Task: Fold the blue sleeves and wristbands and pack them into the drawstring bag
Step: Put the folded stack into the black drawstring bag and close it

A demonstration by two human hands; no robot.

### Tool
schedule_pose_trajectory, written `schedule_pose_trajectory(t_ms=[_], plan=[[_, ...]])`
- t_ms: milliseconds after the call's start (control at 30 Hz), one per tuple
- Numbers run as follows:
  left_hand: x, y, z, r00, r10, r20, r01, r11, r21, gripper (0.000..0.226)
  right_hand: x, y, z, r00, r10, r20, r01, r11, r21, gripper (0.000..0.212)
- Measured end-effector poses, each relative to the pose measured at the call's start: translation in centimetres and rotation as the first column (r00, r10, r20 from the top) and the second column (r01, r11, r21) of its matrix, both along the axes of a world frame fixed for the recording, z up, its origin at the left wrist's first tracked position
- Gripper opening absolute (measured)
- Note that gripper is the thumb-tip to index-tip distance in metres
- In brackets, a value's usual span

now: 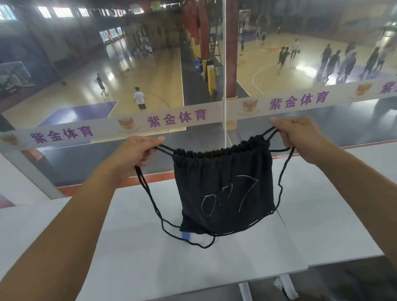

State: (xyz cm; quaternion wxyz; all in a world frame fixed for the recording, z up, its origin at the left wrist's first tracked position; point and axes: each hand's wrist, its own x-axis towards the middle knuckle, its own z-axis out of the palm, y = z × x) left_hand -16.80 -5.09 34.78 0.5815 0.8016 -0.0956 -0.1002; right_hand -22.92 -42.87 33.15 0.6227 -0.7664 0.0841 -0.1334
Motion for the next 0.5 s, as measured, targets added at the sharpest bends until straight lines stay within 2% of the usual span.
schedule_pose_trajectory(t_ms=[67,133,200,300,433,500], plan=[[0.5,0.2,2.4,0.999,-0.004,0.047,0.012,0.987,-0.162,0.018,0.2,0.1,2.8,0.990,-0.099,0.100,0.095,0.994,0.047,0.058],[1.2,2.1,3.6,0.996,0.069,0.051,-0.051,0.952,-0.303,0.029,-0.3,-1.2,4.4,0.956,-0.212,0.203,0.233,0.969,-0.086,0.058],[2.4,5.6,3.4,0.980,0.199,-0.016,-0.188,0.895,-0.404,0.038,-1.5,-3.4,3.8,0.938,-0.259,0.231,0.318,0.909,-0.271,0.055],[3.1,9.6,0.7,0.947,0.316,-0.063,-0.319,0.891,-0.324,0.031,-3.2,-6.9,0.6,0.954,-0.282,0.106,0.300,0.872,-0.387,0.051],[2.1,8.4,-2.4,0.951,0.297,-0.081,-0.308,0.919,-0.245,0.032,-3.3,-7.7,-1.3,0.955,-0.290,0.064,0.297,0.913,-0.280,0.047],[1.6,7.2,-4.0,0.945,0.303,-0.121,-0.324,0.916,-0.236,0.033,-3.5,-7.2,-3.0,0.955,-0.297,-0.007,0.288,0.931,-0.224,0.049]])
